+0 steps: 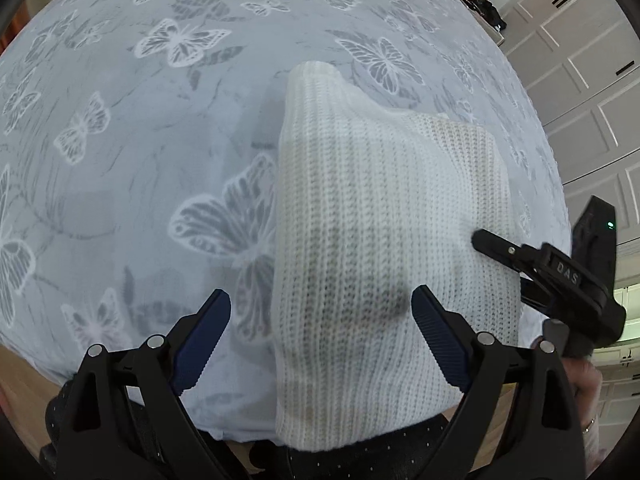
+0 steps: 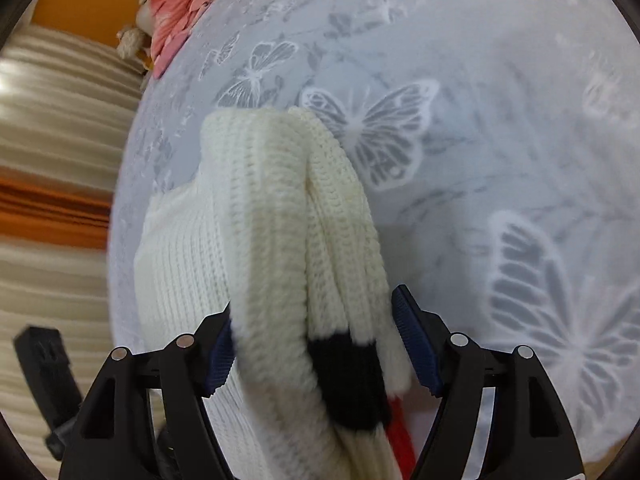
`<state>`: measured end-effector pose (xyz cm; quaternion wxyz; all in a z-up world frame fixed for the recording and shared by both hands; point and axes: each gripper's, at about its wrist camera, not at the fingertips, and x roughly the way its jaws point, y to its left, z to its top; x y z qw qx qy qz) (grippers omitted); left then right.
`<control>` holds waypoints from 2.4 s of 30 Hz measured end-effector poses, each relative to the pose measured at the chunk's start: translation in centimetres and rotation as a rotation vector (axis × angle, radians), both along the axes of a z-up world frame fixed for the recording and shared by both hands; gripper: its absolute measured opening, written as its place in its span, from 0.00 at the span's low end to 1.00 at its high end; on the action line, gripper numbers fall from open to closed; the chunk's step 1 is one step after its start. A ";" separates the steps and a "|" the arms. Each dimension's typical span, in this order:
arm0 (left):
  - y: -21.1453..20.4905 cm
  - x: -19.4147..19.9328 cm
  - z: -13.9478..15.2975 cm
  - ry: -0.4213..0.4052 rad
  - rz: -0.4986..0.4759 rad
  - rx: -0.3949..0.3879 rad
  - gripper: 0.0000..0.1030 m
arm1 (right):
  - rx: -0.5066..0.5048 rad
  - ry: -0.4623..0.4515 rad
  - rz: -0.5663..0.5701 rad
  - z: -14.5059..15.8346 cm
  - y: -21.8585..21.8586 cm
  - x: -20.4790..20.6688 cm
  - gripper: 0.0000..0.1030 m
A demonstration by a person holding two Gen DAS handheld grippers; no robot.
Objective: Fold small clothes
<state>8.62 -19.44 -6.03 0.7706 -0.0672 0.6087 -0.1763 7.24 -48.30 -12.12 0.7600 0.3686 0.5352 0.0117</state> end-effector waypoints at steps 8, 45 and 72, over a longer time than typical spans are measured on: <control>0.0 2.4 -4.3 0.123 0.072 -0.109 0.93 | 0.087 -0.050 -0.018 -2.0 -0.1 -0.7 0.83; -4.4 -2.9 2.4 -0.127 -0.217 0.172 0.58 | -0.174 -0.077 0.001 6.2 2.3 -7.9 0.58; 0.7 -7.8 2.0 -0.042 -0.171 0.133 0.72 | -0.164 -0.085 0.014 6.8 1.3 -7.5 0.52</control>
